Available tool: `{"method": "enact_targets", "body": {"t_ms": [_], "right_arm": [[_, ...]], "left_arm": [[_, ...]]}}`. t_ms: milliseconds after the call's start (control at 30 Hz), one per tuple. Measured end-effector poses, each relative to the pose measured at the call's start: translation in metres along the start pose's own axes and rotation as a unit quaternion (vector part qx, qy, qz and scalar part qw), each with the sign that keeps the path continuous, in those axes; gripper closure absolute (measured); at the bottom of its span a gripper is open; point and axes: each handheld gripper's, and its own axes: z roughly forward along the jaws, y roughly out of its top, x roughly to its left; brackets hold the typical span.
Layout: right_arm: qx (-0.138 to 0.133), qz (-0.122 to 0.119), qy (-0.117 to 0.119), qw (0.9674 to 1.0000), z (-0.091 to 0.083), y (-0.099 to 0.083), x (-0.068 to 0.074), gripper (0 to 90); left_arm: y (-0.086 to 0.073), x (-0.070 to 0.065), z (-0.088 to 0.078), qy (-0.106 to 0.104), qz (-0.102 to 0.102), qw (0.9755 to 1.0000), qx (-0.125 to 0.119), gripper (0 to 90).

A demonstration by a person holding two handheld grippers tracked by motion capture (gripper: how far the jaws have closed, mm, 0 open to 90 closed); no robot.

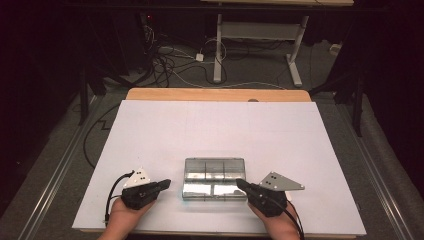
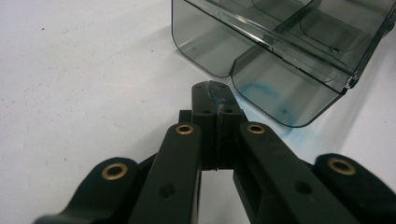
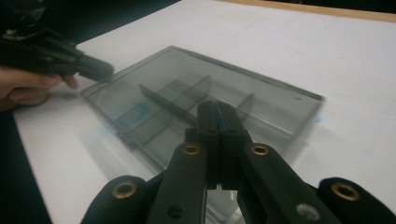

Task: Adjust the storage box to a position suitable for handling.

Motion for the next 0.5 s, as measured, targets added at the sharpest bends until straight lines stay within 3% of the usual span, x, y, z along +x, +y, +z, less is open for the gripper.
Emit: {"method": "enact_targets", "body": {"t_ms": [67, 500], "right_arm": [[0.004, -0.007, 0.02, 0.9998, 0.008, 0.001, 0.011, 90.0], [0.007, -0.025, 0.093, 0.9953, 0.031, 0.001, 0.051, 90.0]], "left_arm": [[0.001, 0.0, 0.0, -0.001, 0.002, 1.0, 0.0, 87.8], [0.005, -0.001, 0.005, -0.01, 0.005, 0.9999, 0.0, 87.8]]}}
